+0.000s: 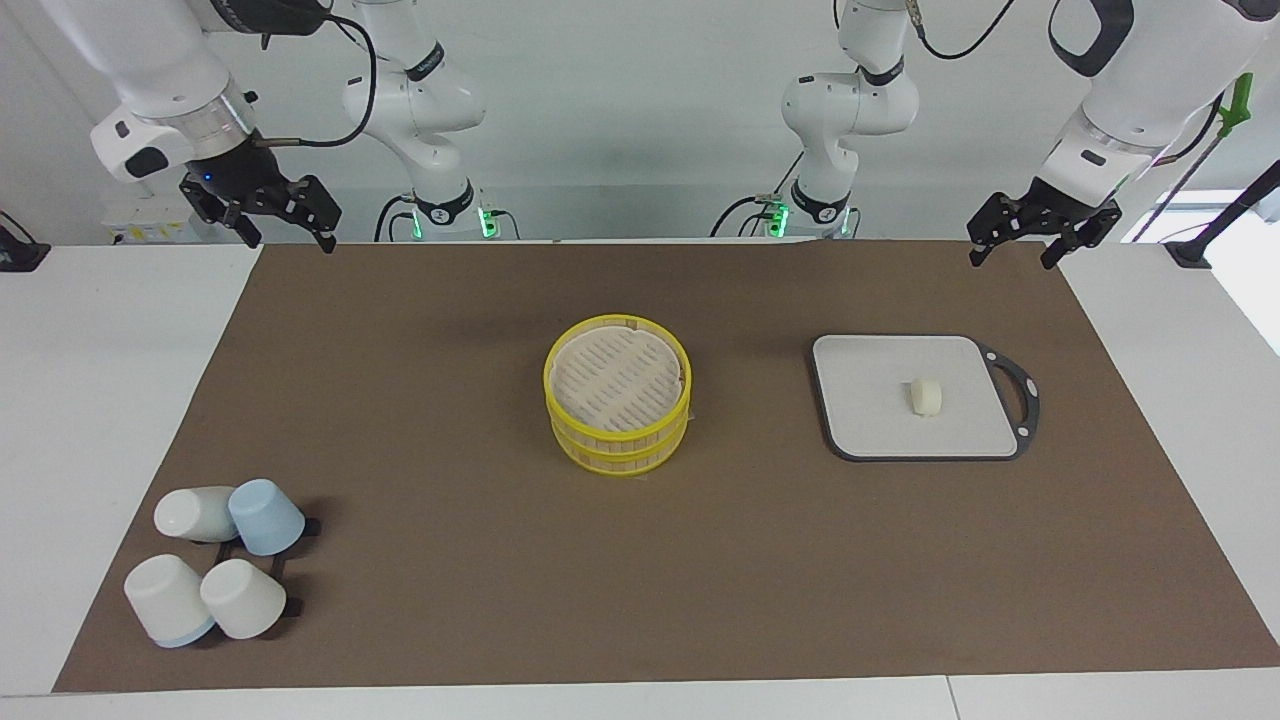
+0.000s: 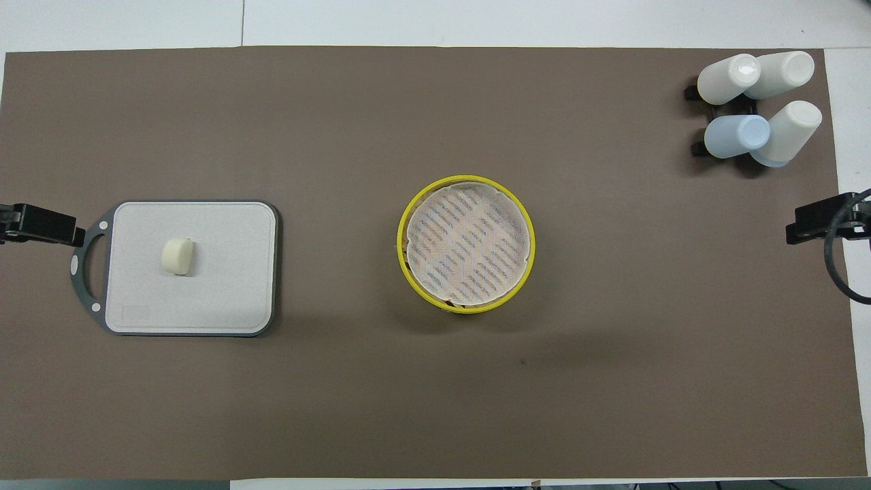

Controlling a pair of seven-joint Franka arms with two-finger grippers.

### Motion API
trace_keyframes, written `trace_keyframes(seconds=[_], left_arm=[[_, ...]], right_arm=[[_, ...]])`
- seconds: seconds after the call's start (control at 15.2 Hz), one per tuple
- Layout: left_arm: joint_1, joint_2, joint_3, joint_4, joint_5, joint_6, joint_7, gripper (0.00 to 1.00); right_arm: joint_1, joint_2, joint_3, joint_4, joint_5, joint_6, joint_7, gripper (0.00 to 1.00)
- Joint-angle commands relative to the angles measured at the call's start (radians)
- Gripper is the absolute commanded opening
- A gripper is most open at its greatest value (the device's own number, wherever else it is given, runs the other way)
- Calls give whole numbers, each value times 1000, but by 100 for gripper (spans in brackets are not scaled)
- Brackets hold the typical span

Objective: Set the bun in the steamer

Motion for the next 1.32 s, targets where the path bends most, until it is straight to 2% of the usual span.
trace_keyframes(seconds=[0.0, 0.53, 0.73, 0.86, 0.99, 1.12, 1.25], left_arm=[[-11, -31, 3, -38, 11, 28, -16, 100], [-11, -32, 3, -41, 11, 27, -16, 100], [-11, -34, 3, -41, 11, 27, -13, 100], [-11, -34, 3, -45, 11, 27, -13, 100], [-12, -61, 3, -114, 11, 63, -16, 100], [-9, -139, 3, -313, 11, 235, -10, 100], [-8, -169, 3, -482, 11, 390, -1, 100]], right_arm=[[-2, 6, 0, 10, 1, 3, -20, 100], [11, -5, 11, -2, 21, 4, -26, 100], [176, 17, 34, -1, 13, 124, 41, 100], [328, 105, 33, 48, -19, 133, 216, 100], [377, 240, 34, 155, 11, 126, 315, 100], [503, 418, 31, 296, 12, 147, 489, 100], [537, 491, 33, 338, 19, 214, 610, 100]])
